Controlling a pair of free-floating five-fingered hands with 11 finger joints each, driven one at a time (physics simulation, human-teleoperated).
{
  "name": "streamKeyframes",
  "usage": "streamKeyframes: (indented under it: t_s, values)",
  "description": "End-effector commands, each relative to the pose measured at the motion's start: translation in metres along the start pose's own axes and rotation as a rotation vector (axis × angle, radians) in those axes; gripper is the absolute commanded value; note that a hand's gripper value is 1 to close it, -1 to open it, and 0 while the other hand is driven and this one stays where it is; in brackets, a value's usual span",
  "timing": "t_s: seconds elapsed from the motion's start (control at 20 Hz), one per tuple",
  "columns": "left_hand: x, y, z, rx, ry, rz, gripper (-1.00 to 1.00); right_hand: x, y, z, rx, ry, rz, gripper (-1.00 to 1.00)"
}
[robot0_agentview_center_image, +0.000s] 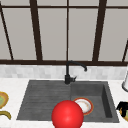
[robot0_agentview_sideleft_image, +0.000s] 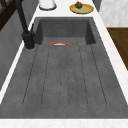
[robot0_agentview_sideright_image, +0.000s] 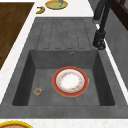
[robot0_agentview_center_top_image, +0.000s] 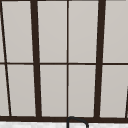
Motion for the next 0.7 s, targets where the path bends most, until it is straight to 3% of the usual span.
streamKeyframes:
  t_s: [0.0,0.15,0.2,0.25,0.35,0.4,0.55,0.65]
  values:
    - [-0.014,-0.011,0.003,0.008,-0.001,-0.01,-1.0,0.0,0.0,0.0,0.0,0.0,0.0,0.0]
    - [0.014,-0.032,0.004,-0.008,-0.003,-0.095,-1.0,0.0,0.0,0.0,0.0,0.0,0.0,0.0]
    - [0.017,-0.037,0.005,-0.014,-0.001,-0.107,-1.0,0.0,0.0,0.0,0.0,0.0,0.0,0.0]
    - [0.018,-0.04,0.007,-0.018,-0.001,-0.107,-1.0,0.0,0.0,0.0,0.0,0.0,0.0,0.0]
    - [0.006,-0.039,0.01,-0.007,-0.006,-0.054,-1.0,0.0,0.0,0.0,0.0,0.0,0.0,0.0]
    - [0.001,-0.039,0.011,-0.005,-0.006,-0.052,-1.0,0.0,0.0,0.0,0.0,0.0,0.0,0.0]
    - [0.002,-0.038,-0.001,-0.032,0.007,-0.09,-1.0,0.0,0.0,0.0,0.0,0.0,0.0,0.0]
    - [0.0,-0.034,-0.01,-0.045,0.017,-0.073,-1.0,0.0,0.0,0.0,0.0,0.0,0.0,0.0]
